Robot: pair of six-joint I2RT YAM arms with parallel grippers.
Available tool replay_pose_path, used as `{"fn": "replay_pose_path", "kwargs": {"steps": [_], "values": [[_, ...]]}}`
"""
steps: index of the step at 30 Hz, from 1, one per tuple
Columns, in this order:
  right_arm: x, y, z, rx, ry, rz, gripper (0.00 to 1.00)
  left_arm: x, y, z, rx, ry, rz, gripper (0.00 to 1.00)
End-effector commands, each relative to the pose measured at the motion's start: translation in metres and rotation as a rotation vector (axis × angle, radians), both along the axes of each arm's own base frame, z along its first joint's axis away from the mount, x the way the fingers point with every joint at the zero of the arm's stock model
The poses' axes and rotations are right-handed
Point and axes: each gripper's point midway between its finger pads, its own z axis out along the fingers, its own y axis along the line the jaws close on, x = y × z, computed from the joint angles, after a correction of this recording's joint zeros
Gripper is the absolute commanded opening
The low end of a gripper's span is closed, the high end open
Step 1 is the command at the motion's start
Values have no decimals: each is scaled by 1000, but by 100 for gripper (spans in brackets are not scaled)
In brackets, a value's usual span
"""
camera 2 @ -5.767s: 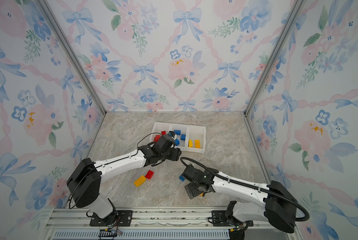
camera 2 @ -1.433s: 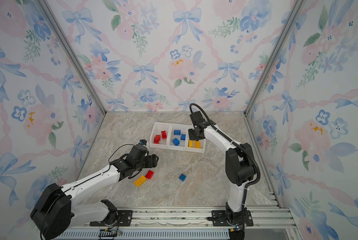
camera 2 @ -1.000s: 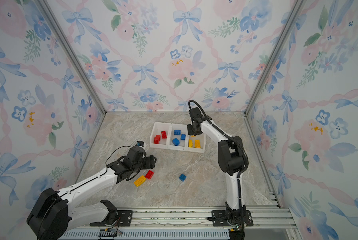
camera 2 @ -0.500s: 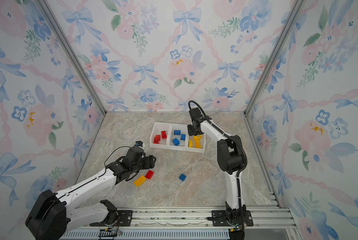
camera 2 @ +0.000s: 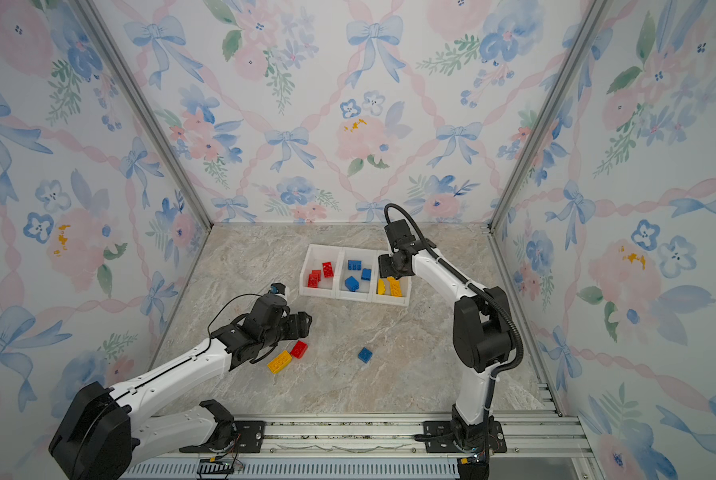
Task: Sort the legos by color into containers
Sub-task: 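Lower the yellow round brick into the yellow compartment and open the right gripper, then grasp the red brick on the table with the left gripper while the right gripper withdraws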
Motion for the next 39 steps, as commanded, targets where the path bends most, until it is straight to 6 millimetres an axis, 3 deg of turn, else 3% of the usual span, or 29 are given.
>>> {"fn": "replay_pose_path", "kwargs": {"steps": [1, 11, 22, 30, 39], "values": [[-20, 9, 11, 26, -5, 12, 68, -6, 2, -7, 1, 21, -10, 83], [-75, 24, 41, 93, -21, 42, 84, -14, 4, -15, 34, 51, -46, 83], [-139, 22, 41, 148, -10, 50, 100, -23, 9, -21, 66, 76, -70, 83], [-174, 18, 37, 176, -1, 45, 97, -27, 11, -23, 98, 99, -89, 80], [-190, 7, 33, 168, 8, 28, 97, -36, 7, -36, 111, 160, -142, 75]]}}
